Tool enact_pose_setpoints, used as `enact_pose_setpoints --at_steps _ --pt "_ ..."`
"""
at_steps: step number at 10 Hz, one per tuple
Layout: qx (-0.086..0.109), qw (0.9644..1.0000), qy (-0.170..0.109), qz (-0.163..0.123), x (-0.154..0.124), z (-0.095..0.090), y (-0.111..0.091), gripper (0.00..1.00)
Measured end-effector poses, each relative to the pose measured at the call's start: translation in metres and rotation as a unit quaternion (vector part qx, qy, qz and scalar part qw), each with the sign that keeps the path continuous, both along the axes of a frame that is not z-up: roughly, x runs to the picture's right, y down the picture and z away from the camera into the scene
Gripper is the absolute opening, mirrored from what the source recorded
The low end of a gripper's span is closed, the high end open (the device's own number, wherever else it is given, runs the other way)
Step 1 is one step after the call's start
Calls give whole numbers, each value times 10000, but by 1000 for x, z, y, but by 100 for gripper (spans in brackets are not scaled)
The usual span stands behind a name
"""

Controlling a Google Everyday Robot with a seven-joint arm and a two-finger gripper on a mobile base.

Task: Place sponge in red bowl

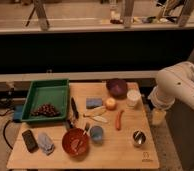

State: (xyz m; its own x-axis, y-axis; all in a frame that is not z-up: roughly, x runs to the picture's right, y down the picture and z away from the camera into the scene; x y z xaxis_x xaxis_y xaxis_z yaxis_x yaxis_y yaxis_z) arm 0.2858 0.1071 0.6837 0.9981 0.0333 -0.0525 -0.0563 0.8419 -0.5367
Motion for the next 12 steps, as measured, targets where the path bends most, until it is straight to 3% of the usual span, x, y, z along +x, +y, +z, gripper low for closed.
enact_pose_setpoints --at_steps 12 --pt "-3 10000 -1 0 0 0 0 80"
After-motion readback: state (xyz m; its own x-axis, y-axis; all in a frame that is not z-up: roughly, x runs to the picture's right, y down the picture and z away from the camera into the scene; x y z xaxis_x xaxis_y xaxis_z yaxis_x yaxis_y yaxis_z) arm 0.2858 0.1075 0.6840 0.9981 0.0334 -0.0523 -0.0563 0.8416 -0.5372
